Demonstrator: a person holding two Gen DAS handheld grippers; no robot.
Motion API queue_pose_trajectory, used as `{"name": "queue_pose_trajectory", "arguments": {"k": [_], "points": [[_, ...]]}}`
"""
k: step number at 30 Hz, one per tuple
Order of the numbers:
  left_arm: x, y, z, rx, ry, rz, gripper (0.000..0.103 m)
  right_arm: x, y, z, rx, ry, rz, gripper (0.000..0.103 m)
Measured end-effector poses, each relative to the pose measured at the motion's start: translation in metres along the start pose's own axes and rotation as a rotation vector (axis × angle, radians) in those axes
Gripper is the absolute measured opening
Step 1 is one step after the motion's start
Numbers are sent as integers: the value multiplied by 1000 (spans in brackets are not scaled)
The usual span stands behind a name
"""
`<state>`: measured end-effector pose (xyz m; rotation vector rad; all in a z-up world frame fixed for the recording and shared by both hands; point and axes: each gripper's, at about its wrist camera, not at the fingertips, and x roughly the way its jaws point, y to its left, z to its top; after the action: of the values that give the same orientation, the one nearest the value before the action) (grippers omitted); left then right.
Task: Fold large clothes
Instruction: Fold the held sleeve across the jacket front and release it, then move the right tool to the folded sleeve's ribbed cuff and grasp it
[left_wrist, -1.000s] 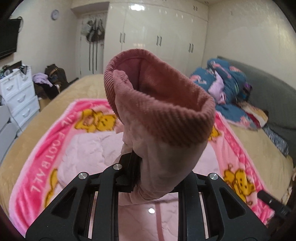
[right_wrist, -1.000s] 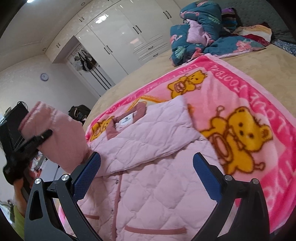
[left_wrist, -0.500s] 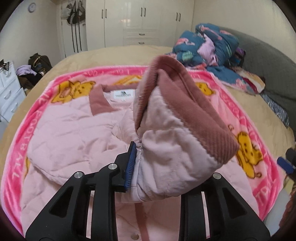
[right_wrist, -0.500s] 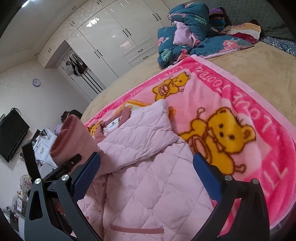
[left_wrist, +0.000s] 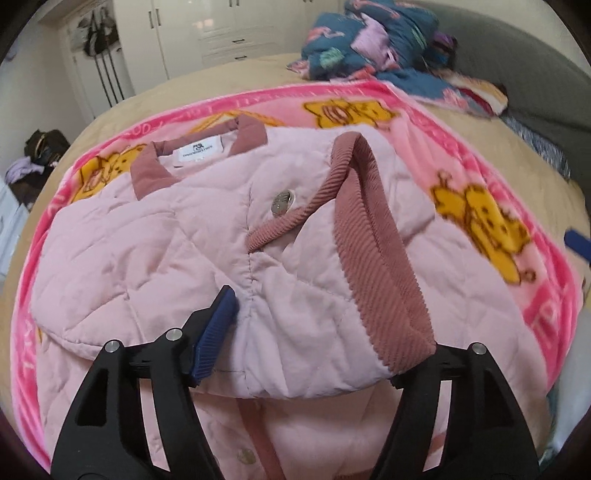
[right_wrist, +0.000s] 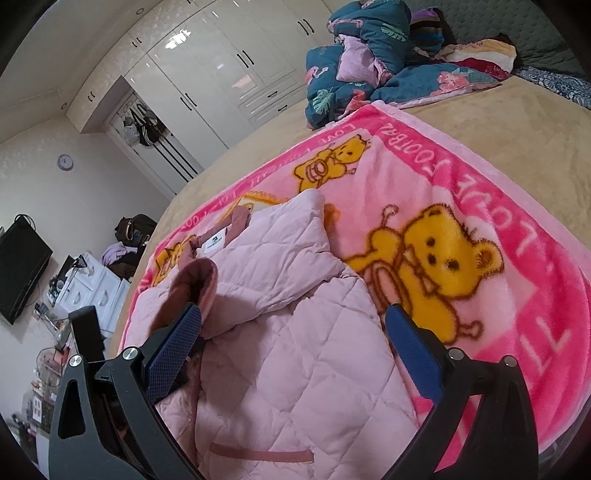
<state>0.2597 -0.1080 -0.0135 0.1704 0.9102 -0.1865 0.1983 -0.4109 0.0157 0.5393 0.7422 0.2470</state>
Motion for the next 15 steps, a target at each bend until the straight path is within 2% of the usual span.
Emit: {"name": "queue_pose_trajectory", "arguments": {"k": [1,3,6,9,12,15], "points": [[0,-1,-2,8,10,6,63,1,1,0,-4,1,-1,99],[-1,0,-7,-1,39,-29,90,2,4,-1,-9,5,-1,99],[-7,3,-15,-22,61,-100,92,4,8,-1,-16,9,-1,99],[-14,8,-21,-21,62,-87,93,10,12,-3,-20,22,3,99],[-24,27,-20,-66,48,-95,94,20,18,-8,-29,47,5,99],[-36,48,-17,-100,19,-60,94,32,23,-14,-27,87,26,99]]}}
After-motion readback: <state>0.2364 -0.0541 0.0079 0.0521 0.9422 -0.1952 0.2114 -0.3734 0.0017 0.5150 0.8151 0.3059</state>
